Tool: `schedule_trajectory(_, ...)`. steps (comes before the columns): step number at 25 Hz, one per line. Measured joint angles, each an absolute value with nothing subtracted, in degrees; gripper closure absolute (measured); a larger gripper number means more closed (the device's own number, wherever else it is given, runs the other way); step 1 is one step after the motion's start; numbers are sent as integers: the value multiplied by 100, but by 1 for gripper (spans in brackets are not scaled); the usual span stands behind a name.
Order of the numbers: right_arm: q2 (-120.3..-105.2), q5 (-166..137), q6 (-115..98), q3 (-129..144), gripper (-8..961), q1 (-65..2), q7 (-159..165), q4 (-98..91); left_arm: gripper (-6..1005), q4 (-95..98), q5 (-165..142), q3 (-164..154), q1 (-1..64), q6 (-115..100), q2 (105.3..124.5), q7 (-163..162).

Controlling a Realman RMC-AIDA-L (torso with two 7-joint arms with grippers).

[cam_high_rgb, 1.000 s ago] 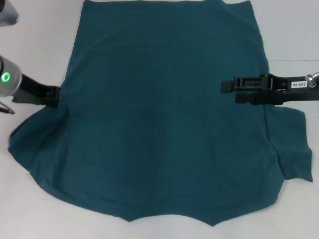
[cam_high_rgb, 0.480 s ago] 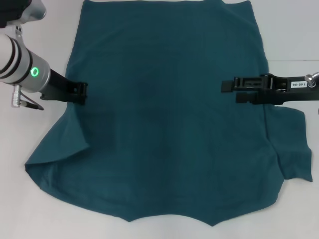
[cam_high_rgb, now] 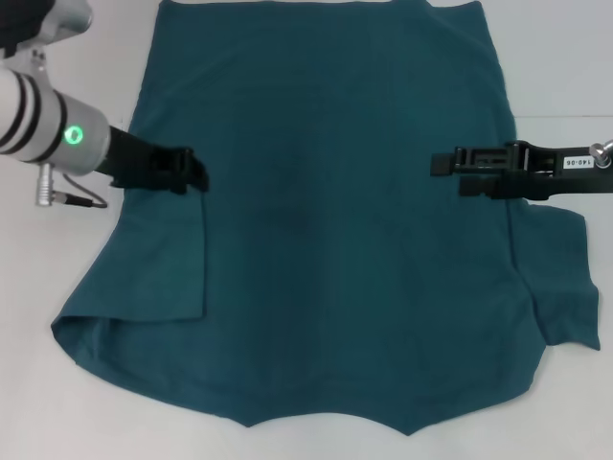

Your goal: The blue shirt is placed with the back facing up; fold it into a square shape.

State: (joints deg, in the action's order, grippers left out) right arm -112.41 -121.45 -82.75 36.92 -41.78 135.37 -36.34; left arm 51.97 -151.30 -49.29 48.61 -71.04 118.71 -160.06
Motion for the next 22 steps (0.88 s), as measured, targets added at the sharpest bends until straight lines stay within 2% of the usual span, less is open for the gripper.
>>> schedule_trajectory(4, -11233, -12137, -8272, 3590, 57, -4147, 13469, -3631, 739, 5465, -14780, -4589, 4494, -7130, 11830, -15630)
schedule_trajectory(10, -11210, -12133, -8291, 3561, 57, -4047, 12996, -3631, 459, 5573, -12742, -3864, 3381, -8260, 11817, -12798)
schedule_trajectory(12, -11214, -12124, -8301, 3538, 58, -4014, 12794, -3648, 435, 5597, -12288, -3851, 2986, -8905, 11906, -11454)
schedule_trajectory(15, -11197, -12121, -8306, 3537, 58, -3991, 12712, -3642, 399, 5773, -11932, -3857, 2427, -9398, 12221, -9996)
schedule_trajectory(17, -11159, -12130, -8361, 3569, 58, -3968, 12685, -3650, 387, 5953, -11876, -3897, 2219, -9428, 12361, -9542)
schedule_trajectory(19, -11077, -12160, -8584, 3603, 58, -3931, 12662, -3693, 387, 5988, -11907, -3981, 2158, -9497, 12343, -9495)
schedule_trajectory(22, -10830, -12289, -9184, 3616, 58, -3843, 12821, -3742, 387, 5847, -12041, -3994, 2245, -9675, 12217, -9932)
